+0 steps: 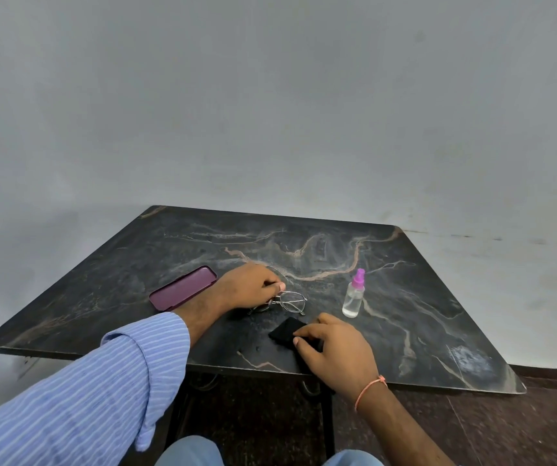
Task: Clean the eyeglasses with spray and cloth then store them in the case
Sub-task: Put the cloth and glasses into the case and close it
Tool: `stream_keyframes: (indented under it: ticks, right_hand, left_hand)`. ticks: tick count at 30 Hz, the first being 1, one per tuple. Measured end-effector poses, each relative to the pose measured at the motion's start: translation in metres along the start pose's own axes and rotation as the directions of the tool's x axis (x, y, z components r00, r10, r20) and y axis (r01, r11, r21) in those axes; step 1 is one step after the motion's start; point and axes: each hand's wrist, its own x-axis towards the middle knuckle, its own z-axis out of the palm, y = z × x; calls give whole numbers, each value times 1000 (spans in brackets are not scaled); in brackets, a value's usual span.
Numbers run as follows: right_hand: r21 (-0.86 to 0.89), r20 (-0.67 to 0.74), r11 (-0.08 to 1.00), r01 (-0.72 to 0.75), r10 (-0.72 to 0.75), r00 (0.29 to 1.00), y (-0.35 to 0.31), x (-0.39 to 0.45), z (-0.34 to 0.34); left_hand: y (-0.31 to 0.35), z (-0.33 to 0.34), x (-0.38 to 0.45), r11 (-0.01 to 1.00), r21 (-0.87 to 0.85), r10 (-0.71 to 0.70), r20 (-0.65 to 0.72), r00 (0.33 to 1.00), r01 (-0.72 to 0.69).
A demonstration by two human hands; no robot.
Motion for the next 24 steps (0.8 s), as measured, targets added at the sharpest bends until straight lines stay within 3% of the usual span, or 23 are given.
stream_keyframes:
  ticks: [3,6,9,11,13,15,17,20,24]
  right_hand:
    - [90,-35,995,-54,57,998,1,1,0]
    - [312,-84,943,-119,152,985,1,4,-4]
    - [589,-58,785,-193,279,959,0,8,-11]
    - [715,-32,665,-214,337,941,-4,12,-17]
    - [812,-29,548,-199,378,925,-12,16,-23]
    - [854,-32,493,-166,368,929,-22,20,-27]
    - [848,-58,517,-117,310,949,-34,23,-28]
    - [729,-168,684,23,146,975,-50,29,-21]
    - [486,-223,838,250,-158,962,-67,32,-9]
  left_hand:
    - [9,-4,-9,998,-57,25,-57,998,-29]
    - [19,-8,-24,985,-169,6,-164,986,-34]
    - [34,-17,-43,969,-248,-66,-251,966,1]
    - [40,-24,-59,953,-286,-193,-306,932,103]
    - [40,-29,-71,900,-362,-337,-228,913,242]
    - [43,-31,-85,725,-599,-414,18,910,341]
    - [48,-33,-103,483,-789,-359,216,908,378]
    - [52,-36,-121,227,-920,-291,249,924,320]
    - [38,-40,-138,-28,-980,-402,193,895,199]
